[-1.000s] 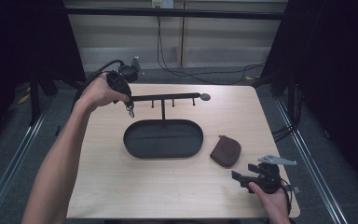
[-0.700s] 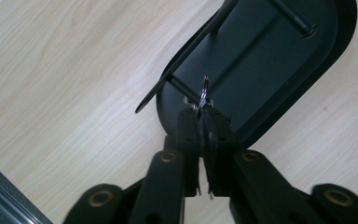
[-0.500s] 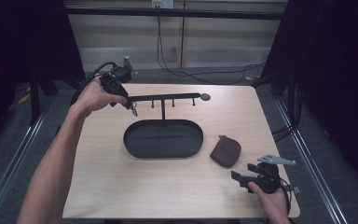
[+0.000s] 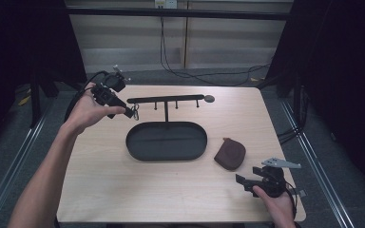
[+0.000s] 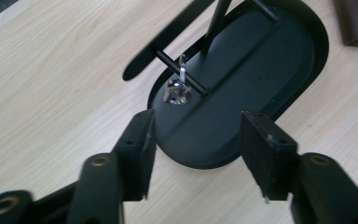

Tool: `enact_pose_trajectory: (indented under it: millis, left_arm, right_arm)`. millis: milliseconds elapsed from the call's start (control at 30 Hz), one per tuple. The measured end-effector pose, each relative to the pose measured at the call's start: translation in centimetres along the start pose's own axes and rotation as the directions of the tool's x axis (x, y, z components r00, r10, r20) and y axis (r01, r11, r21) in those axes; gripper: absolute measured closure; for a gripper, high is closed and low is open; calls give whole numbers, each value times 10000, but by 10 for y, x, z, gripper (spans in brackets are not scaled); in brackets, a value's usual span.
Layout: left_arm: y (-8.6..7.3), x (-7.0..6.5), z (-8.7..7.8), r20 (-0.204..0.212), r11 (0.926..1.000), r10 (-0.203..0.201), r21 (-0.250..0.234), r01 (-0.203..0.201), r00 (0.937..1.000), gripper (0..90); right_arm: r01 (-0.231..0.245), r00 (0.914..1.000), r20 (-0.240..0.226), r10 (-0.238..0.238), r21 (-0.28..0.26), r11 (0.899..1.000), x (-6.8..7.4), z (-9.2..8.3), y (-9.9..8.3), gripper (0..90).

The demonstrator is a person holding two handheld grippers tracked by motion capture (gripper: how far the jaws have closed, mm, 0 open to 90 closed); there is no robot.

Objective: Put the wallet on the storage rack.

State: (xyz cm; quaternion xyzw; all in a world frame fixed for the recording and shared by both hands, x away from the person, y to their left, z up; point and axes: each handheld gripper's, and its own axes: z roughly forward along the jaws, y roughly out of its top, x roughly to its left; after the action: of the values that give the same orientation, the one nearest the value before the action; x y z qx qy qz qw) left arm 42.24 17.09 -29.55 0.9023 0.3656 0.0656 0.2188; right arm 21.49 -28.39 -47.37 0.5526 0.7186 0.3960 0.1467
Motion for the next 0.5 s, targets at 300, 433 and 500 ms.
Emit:
enact_pose_trajectory:
  millis: [300,433,500]
  left_arm:
    - [-27,-5,2,-344,9986,-129,-507,112,9993,344]
    - [-39,-7,5,-150,9952,-313,-931,297,9994,243]
    - [-47,-7,7,-106,9915,-344,-1262,328,9994,241]
  right_arm:
    - [3,10000,33,-3,10,10000,0,0,0,178]
    - [-34,10000,31,34,-5,10000,0,0,0,177]
    - [-35,10000,34,35,12,10000,-1,1,0,177]
